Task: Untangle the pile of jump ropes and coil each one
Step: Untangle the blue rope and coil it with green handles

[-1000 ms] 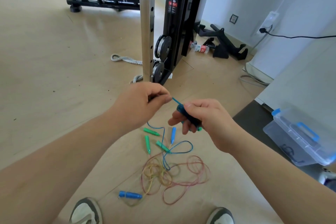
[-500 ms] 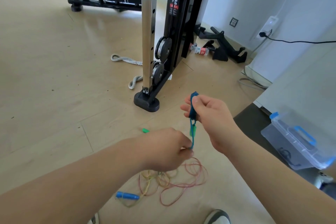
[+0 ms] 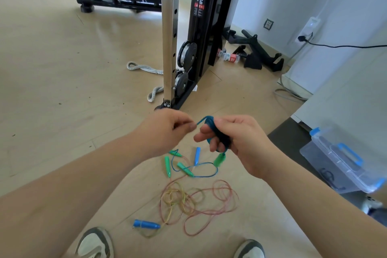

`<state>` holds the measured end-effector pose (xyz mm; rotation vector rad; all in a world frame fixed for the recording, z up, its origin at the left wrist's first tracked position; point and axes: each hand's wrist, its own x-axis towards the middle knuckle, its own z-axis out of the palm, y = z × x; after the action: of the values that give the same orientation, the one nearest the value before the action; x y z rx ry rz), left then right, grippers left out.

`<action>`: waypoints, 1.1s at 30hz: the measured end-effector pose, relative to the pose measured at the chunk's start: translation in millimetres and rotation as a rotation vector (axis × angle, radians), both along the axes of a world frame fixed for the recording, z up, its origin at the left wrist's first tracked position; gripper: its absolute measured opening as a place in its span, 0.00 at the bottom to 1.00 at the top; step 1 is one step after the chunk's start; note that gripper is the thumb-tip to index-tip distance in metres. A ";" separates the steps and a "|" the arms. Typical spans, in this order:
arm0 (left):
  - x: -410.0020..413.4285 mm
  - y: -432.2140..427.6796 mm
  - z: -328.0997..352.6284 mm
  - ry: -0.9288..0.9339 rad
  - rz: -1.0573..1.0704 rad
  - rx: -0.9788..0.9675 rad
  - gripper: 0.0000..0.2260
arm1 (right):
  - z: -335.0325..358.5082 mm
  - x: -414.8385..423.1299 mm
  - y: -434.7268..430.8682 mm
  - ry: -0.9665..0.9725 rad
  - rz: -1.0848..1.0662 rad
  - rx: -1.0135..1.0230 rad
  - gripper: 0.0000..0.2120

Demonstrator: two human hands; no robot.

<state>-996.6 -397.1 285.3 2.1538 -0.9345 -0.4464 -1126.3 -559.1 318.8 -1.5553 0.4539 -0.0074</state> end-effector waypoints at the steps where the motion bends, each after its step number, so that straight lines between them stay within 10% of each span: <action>1: -4.0 -1.9 -5.7 0.007 -0.027 0.072 0.09 | 1.5 1.1 1.1 -0.007 -0.029 0.087 0.17; 6: -28.9 -9.8 -12.7 0.096 -0.244 0.277 0.17 | -3.4 10.4 2.8 -0.052 -0.204 0.181 0.17; 14: -36.7 -14.2 29.0 -0.031 -0.221 -0.051 0.05 | -21.2 2.8 -11.0 0.063 0.051 -0.724 0.19; 22: 2.0 2.3 17.4 0.062 -0.002 -0.294 0.08 | -2.1 -0.6 -7.3 0.066 0.157 -0.007 0.16; 33: -21.1 -4.1 -13.1 0.175 -0.192 0.275 0.11 | 4.8 7.3 -1.2 -0.067 -0.085 0.438 0.18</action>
<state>-1017.7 -401.3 272.2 2.2301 -1.0326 -0.8891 -1119.0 -560.2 323.6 -1.1019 0.4349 -0.0238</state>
